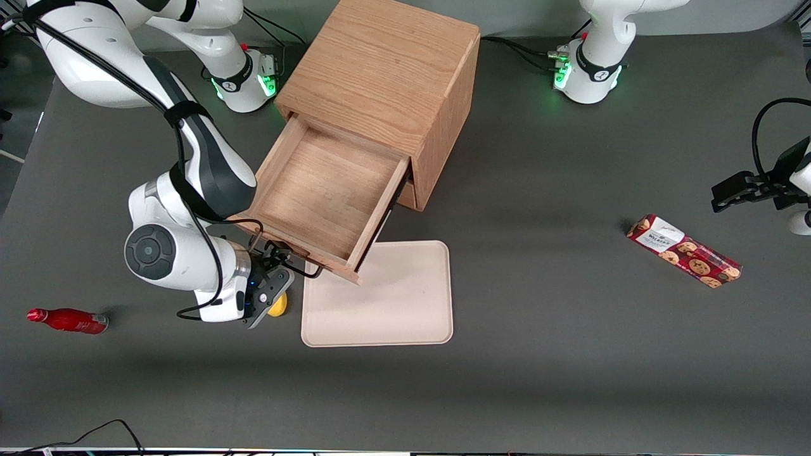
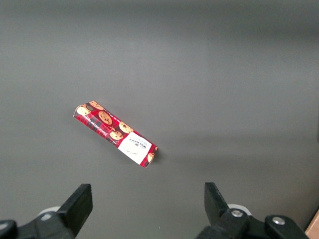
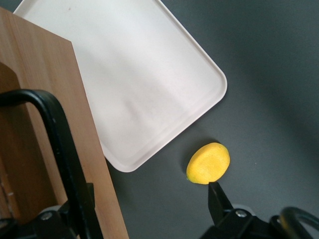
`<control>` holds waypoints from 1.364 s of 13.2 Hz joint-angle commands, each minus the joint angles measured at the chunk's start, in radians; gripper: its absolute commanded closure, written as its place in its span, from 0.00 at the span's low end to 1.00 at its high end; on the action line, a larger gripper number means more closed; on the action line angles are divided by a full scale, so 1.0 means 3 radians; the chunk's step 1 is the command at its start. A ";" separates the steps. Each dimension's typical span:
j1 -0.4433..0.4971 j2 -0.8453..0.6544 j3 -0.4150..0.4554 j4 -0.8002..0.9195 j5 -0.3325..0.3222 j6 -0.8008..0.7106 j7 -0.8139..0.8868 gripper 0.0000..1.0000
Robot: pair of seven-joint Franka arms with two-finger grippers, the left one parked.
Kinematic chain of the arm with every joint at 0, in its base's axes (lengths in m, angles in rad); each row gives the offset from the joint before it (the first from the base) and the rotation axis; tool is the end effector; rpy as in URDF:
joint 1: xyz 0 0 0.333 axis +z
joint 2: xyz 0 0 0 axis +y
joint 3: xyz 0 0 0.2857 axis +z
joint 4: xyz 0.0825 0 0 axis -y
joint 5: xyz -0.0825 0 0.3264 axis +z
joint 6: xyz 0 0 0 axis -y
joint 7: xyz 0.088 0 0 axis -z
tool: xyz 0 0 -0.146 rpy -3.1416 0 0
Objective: Open upper drawer
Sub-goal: 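Keep pulling the upper drawer further open with the right gripper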
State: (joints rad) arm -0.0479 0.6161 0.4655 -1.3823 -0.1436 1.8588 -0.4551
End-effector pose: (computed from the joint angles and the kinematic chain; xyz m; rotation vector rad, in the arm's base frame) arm 0.6008 0.1958 0.3309 -2.7386 -1.2464 0.1104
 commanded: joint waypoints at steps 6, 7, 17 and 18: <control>0.0037 0.0048 -0.0038 0.0231 -0.0094 -0.0207 -0.0037 0.00; 0.0037 0.0038 -0.0033 0.0286 -0.0089 -0.0279 -0.0037 0.00; 0.0037 -0.0641 -0.0018 0.0676 0.0228 -0.1235 0.0947 0.00; 0.0022 -0.0865 -0.0023 0.0625 0.0228 -0.1368 0.1198 0.00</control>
State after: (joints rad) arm -0.0399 0.4923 0.4686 -1.1598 -0.0959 1.5145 -0.2376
